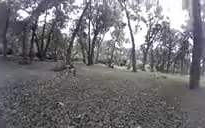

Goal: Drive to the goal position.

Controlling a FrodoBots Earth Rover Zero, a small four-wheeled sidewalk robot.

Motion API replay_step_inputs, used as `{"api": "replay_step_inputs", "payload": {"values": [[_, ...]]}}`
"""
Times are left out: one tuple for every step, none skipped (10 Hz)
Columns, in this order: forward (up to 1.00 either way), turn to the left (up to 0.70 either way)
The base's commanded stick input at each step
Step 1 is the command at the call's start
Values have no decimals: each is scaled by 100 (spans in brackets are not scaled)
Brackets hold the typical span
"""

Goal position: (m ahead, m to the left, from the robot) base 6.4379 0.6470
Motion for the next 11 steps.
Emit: {"api": "replay_step_inputs", "payload": {"values": [[70, 0], [70, -12], [70, -14], [70, -14], [70, -14], [70, -14], [70, -14], [70, -2], [70, 0], [70, 0], [70, 0]]}}
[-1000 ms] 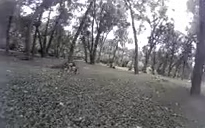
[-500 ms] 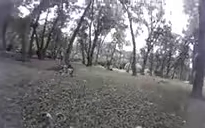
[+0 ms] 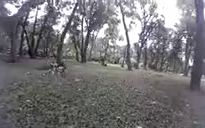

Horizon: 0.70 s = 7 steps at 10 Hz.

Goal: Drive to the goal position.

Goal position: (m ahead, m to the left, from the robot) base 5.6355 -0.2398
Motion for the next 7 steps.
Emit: {"api": "replay_step_inputs", "payload": {"values": [[70, 0], [70, 0], [70, 0], [70, 0], [70, 0], [70, 0], [70, 0]]}}
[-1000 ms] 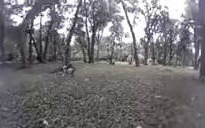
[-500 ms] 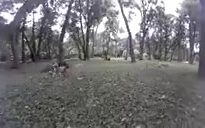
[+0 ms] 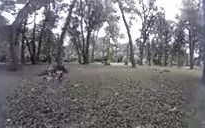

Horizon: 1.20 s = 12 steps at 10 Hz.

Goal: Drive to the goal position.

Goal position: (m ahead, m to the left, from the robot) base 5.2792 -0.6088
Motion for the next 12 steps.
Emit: {"api": "replay_step_inputs", "payload": {"values": [[70, 0], [70, 0], [70, 0], [70, 0], [70, 0], [70, 0], [70, 0], [70, 0], [70, 0], [70, 0], [70, 0], [70, 0]]}}
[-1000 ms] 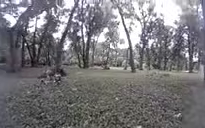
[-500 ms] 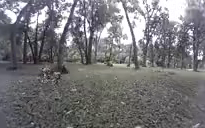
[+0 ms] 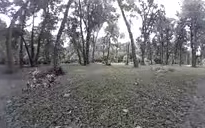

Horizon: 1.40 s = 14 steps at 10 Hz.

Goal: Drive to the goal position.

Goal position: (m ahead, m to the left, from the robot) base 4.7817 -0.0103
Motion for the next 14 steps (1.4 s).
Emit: {"api": "replay_step_inputs", "payload": {"values": [[70, 0], [70, 0], [70, 0], [70, 0], [70, 0], [70, 0], [70, 0], [70, 0], [70, 0], [70, 0], [70, 0], [70, 0], [70, 0], [70, 0]]}}
